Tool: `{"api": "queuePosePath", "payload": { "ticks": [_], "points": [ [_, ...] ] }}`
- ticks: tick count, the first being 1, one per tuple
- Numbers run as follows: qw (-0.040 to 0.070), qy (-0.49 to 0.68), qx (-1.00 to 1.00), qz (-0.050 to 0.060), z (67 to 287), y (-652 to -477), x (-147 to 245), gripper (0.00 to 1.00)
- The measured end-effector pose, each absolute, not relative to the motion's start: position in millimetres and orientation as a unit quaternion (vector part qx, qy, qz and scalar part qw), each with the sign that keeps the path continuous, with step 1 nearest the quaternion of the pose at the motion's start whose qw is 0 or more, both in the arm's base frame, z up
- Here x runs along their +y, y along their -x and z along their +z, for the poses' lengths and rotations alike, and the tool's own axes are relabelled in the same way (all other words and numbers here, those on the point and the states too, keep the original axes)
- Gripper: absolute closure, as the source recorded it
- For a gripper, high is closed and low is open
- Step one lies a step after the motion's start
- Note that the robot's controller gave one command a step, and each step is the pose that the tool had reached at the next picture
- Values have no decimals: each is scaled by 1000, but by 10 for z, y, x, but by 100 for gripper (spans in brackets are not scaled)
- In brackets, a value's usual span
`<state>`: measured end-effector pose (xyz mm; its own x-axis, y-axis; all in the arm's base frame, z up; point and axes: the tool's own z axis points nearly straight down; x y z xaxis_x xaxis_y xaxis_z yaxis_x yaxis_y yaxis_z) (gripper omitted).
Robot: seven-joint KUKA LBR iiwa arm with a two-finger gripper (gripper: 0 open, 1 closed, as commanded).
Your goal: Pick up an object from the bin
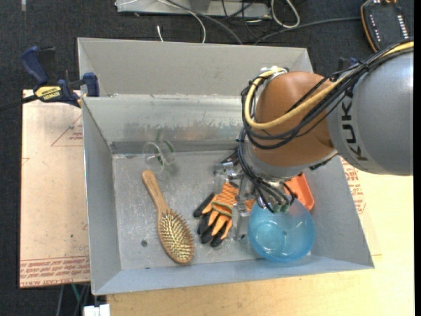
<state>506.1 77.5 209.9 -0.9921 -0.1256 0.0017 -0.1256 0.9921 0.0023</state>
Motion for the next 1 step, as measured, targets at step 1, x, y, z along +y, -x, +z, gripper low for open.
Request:
{"api": "queuePosePath", "payload": {
  "ticks": [1],
  "points": [
    [-4, -155, -988, -2, 2130, -5572, 75, 0]
  ]
}}
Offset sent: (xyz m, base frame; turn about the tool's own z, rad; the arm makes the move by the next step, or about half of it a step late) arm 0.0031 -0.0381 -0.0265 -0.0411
